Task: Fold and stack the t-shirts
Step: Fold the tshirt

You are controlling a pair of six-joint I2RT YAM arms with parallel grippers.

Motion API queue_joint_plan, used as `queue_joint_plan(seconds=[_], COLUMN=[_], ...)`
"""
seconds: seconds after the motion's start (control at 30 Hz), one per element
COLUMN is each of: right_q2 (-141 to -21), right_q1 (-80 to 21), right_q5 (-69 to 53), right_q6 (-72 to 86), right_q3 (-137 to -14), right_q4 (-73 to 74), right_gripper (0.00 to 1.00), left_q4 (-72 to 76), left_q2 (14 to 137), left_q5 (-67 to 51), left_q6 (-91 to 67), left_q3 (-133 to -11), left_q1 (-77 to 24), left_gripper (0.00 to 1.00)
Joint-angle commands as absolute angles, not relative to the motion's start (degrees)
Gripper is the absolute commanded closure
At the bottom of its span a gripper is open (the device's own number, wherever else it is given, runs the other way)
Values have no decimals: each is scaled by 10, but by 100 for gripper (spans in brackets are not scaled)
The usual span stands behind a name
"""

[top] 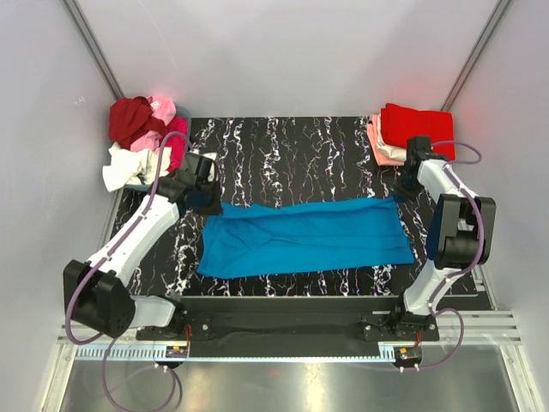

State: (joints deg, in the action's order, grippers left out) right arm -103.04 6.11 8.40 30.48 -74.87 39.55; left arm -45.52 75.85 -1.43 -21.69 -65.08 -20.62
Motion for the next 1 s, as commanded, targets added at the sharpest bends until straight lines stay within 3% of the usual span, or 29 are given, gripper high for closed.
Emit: queue_joint_plan(seconds=[0.0,0.23,0.3,0.33,0.4,0.43,0.47,0.6,0.73,0.97], right_q2=[-988,-964,-957,-952,-940,-931,-921,-864,-822,-923], right_q1=[68,83,90,92,107,111,112,112,88,11], right_q5=[131,155,155,158,154,156,164,147,16,-56], right_q6=[319,341,350,353,359,361,360,351,339,315], right_q3=[-732,-685,-672,-664,-658,-657,-656,-659,-612,-602], right_q4=[381,384,385,390,403,407,408,410,344,343], right_gripper=[100,100,100,97,56,28,1,0,6,10], left_q4=[-428,-419,-426,-433,-443,-449,-453,-451,-411,-315], left_q2=[726,700,690,685,661,652,641,581,579,670], left_q5=[-3,-2,12,14,19,21,24,41,57,60], left_q6=[-228,-239,-250,-257,-280,-288,-306,-349,-391,-455], left_q3=[-615,-558,-542,-536,-512,-503,-486,-455,-425,-367], left_q1=[-209,-215,-218,-223,-228,-235,-241,-272,-296,-323], left_gripper=[100,99,93,81,51,40,16,12,13,17])
